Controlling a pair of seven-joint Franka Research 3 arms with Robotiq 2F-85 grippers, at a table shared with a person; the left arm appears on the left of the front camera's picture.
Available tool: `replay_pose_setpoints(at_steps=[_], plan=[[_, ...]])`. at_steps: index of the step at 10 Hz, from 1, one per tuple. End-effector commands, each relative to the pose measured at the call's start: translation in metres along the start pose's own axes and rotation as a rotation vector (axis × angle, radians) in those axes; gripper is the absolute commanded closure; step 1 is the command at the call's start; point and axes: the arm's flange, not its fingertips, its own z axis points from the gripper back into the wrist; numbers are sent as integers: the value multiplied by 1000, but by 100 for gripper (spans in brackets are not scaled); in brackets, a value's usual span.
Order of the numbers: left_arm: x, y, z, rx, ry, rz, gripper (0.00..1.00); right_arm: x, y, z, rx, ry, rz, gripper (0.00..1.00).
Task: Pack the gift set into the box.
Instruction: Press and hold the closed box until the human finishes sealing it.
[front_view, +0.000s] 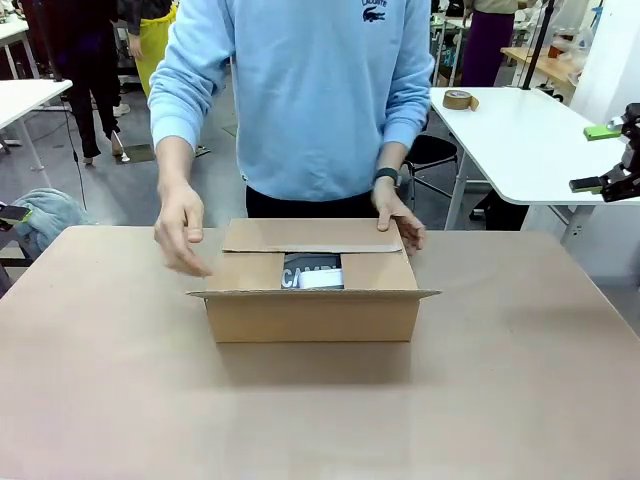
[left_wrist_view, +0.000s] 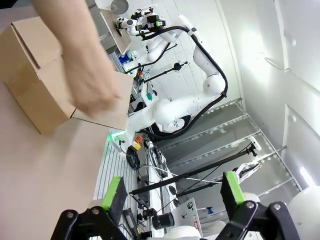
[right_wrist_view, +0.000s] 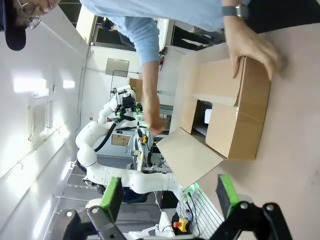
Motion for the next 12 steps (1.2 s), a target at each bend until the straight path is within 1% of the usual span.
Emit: replay_pose_setpoints(at_steps=[1,12], plan=[[-3,-2,2,5,11,9,0,1,2,1,-2,6,-3,0],[-3,-2,2,5,11,9,0,1,2,1,-2,6,-3,0]])
